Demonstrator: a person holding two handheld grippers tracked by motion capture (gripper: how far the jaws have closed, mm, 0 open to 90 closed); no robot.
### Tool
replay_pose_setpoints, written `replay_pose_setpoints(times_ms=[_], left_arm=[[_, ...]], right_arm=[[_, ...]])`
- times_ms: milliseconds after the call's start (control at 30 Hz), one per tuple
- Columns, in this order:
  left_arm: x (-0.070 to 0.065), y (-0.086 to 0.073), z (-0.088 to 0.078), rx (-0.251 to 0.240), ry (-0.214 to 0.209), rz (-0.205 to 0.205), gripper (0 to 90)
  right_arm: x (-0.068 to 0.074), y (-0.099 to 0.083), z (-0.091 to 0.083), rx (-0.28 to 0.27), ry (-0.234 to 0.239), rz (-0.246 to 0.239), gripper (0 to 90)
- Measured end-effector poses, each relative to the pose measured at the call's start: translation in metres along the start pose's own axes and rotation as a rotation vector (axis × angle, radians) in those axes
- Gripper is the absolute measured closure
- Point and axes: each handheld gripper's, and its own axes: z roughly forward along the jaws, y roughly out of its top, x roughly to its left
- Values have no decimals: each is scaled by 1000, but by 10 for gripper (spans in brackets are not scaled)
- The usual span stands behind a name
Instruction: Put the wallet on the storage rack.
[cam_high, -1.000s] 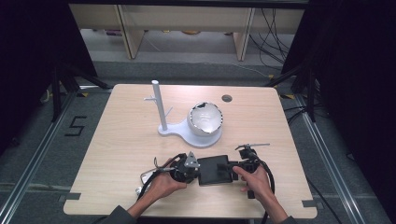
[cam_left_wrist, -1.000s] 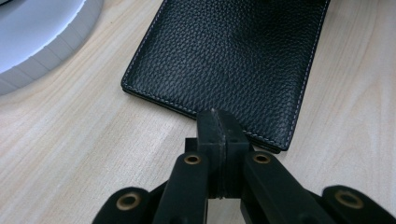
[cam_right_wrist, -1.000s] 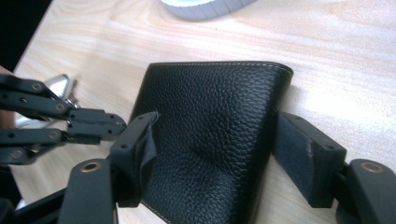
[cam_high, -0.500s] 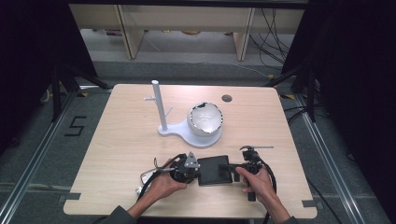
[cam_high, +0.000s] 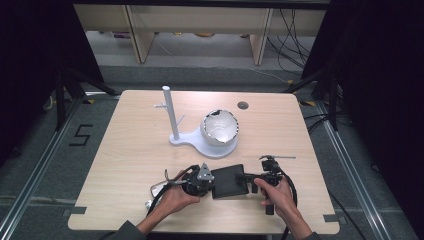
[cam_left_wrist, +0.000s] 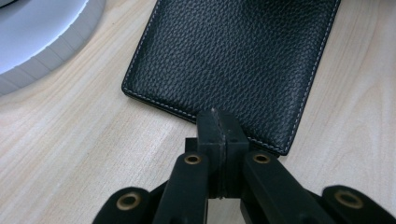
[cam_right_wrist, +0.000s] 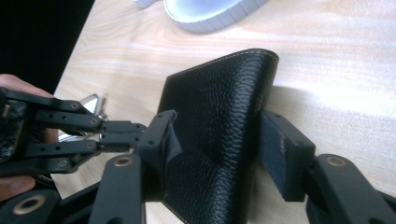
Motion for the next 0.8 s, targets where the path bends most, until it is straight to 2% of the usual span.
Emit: replay_pose_setpoints(times_ms=[33, 167, 200, 233, 300, 400, 433, 633, 667, 700, 733, 767, 800], left_arm=[[-1, 0, 1, -15, 2, -19, 892], [-1, 0, 1, -17, 4, -19, 892], [-1, 0, 1, -16, 3, -20, 892], [-1, 0, 1, -16, 3, -20, 892], [-2, -1, 1, -22, 5, -19, 892], [-2, -1, 1, -22, 8, -21, 892], [-2, -1, 1, -19, 6, -19, 892], [-2, -1, 1, -19, 5, -24, 892], [-2, -1, 1, -19, 5, -23, 892], [-1, -1, 0, -14, 5, -19, 892], [-2, -1, 1, -19, 6, -27, 892], [-2, -1, 1, -17, 6, -23, 892], [-2, -1, 1, -17, 6, -23, 892]], right_arm=[[-1, 0, 1, -9, 1, -5, 504], [-1, 0, 0, -17, 0, 12, 529], [-2, 0, -2, -20, 22, -2, 536], [-1, 0, -2, -26, 9, 4, 545], [2, 0, -5, -22, 26, -6, 551], [2, 0, -4, -32, 15, -7, 574], [1, 1, -3, -36, 17, -22, 574], [1, 0, -4, -47, 19, -21, 593], [1, 0, -4, -49, 22, -16, 600], [8, -1, -7, -24, 38, 73, 603], [3, -1, -6, -47, 33, 0, 605], [8, -1, -7, -36, 40, 39, 608], [8, -1, -7, -36, 40, 39, 608]])
